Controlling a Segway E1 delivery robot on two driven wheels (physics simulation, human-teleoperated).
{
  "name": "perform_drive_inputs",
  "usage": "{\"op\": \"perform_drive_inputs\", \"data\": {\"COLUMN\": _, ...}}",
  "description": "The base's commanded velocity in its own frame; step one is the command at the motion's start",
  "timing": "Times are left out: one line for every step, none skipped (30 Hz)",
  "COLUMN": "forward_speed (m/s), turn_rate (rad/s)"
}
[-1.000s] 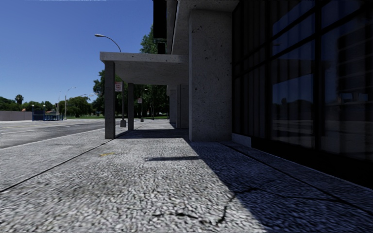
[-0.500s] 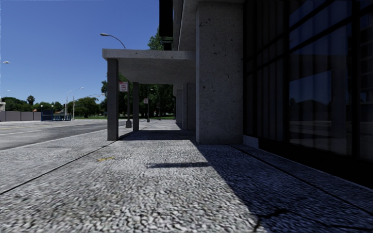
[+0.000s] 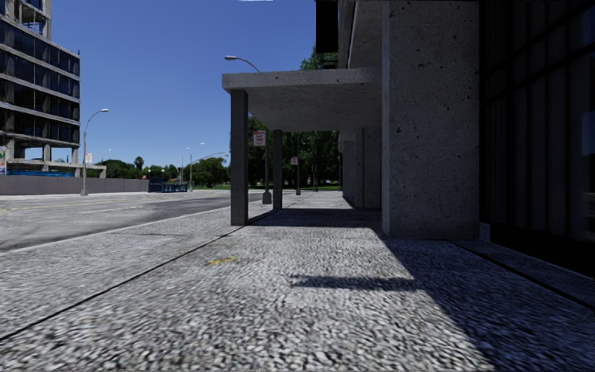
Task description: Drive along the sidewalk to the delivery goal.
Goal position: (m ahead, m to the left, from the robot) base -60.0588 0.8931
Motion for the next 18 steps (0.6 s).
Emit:
{"op": "perform_drive_inputs", "data": {"forward_speed": 1.15, "turn_rate": 0.63}}
{"op": "perform_drive_inputs", "data": {"forward_speed": 1.14, "turn_rate": 0.63}}
{"op": "perform_drive_inputs", "data": {"forward_speed": 1.13, "turn_rate": 0.63}}
{"op": "perform_drive_inputs", "data": {"forward_speed": 1.10, "turn_rate": 0.63}}
{"op": "perform_drive_inputs", "data": {"forward_speed": 1.10, "turn_rate": 0.63}}
{"op": "perform_drive_inputs", "data": {"forward_speed": 1.08, "turn_rate": 0.63}}
{"op": "perform_drive_inputs", "data": {"forward_speed": 1.07, "turn_rate": 0.63}}
{"op": "perform_drive_inputs", "data": {"forward_speed": 1.06, "turn_rate": 0.63}}
{"op": "perform_drive_inputs", "data": {"forward_speed": 1.05, "turn_rate": 0.63}}
{"op": "perform_drive_inputs", "data": {"forward_speed": 1.05, "turn_rate": 0.63}}
{"op": "perform_drive_inputs", "data": {"forward_speed": 1.03, "turn_rate": 0.63}}
{"op": "perform_drive_inputs", "data": {"forward_speed": 1.01, "turn_rate": 0.63}}
{"op": "perform_drive_inputs", "data": {"forward_speed": 1.00, "turn_rate": 0.63}}
{"op": "perform_drive_inputs", "data": {"forward_speed": 1.00, "turn_rate": 0.63}}
{"op": "perform_drive_inputs", "data": {"forward_speed": 1.00, "turn_rate": 0.63}}
{"op": "perform_drive_inputs", "data": {"forward_speed": 1.00, "turn_rate": 0.63}}
{"op": "perform_drive_inputs", "data": {"forward_speed": 1.00, "turn_rate": 0.63}}
{"op": "perform_drive_inputs", "data": {"forward_speed": 1.00, "turn_rate": 0.64}}
